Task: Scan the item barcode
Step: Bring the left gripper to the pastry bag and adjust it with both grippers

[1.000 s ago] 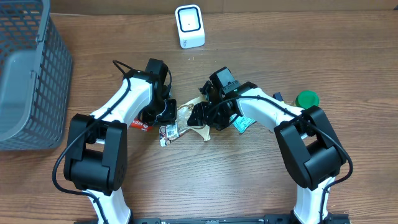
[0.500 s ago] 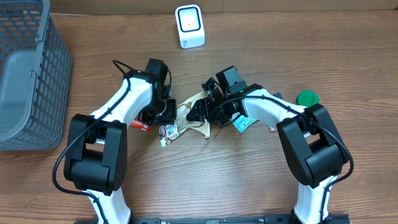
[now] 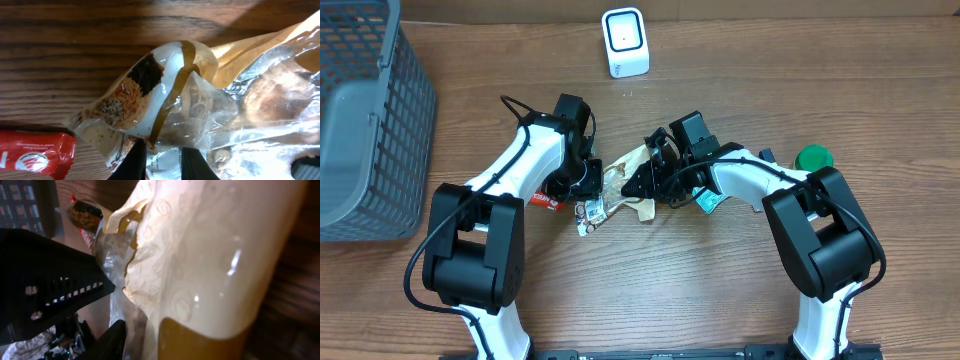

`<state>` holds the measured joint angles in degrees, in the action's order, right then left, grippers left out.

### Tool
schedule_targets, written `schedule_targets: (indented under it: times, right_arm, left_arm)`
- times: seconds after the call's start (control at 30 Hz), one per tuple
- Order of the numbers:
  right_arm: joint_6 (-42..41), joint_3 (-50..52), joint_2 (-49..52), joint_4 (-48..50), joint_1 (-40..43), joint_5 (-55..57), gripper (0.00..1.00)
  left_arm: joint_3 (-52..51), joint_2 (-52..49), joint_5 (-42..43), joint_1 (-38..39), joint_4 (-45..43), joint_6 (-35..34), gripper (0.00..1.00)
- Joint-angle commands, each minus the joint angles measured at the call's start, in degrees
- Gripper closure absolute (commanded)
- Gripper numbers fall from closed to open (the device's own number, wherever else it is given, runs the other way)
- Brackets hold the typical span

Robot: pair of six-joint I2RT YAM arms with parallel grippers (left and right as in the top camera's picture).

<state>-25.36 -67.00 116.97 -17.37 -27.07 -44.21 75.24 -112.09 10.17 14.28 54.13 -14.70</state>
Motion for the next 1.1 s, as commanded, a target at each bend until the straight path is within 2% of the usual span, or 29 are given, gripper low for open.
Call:
schedule_targets:
  times: [0.0,0.13,0.33,0.5,0.67,0.73,0.93,1.07]
  right_arm:
    - [0.3,0.3,0.8,0.6,-0.2,-4.9,0.62]
    - [1.8,0.3,0.8,0.6,-0.2,-7.5,0.68]
    - [1.8,0.3,0.8,0.6,-0.2,-7.9,0.69]
    - [1.8,0.3,0.8,0.6,-0.2,-5.4,0.73]
    - [1.8,0.3,0.8,0.6,-0.2,-4.7,0.73]
    - [1.8,0.3,0.8,0.6,-0.2,-4.2,0.73]
    - [1.8,0.3,0.8,0.5,-0.2,-4.3,0.73]
    - [1.8,0.3,0.8,0.2,-0.2,-4.3,0.75]
  left_arm:
    - [-1.3,-0.3,-4.2,0.4,-0.5,-0.8,0.88]
    - [-1.3,-0.3,-4.4,0.4,-0.6,-0.8,0.89]
    - [-1.3,-0.3,-4.6,0.5,-0.7,-0.8,0.85]
    - [-1.3,-0.3,-5.0,0.5,-0.7,-0.7,0.88]
    - [-0.9,-0.3,-6.1,0.5,-0.4,-0.3,0.84]
    - [3.4,-0.3,-7.3,-0.4,2.9,-0.3,0.81]
    - [16.6,-0.3,-13.8,-2.9,12.5,-0.3,0.82]
    - [23.6,-0.3,-13.8,-6.7,14.0,-0.3,0.79]
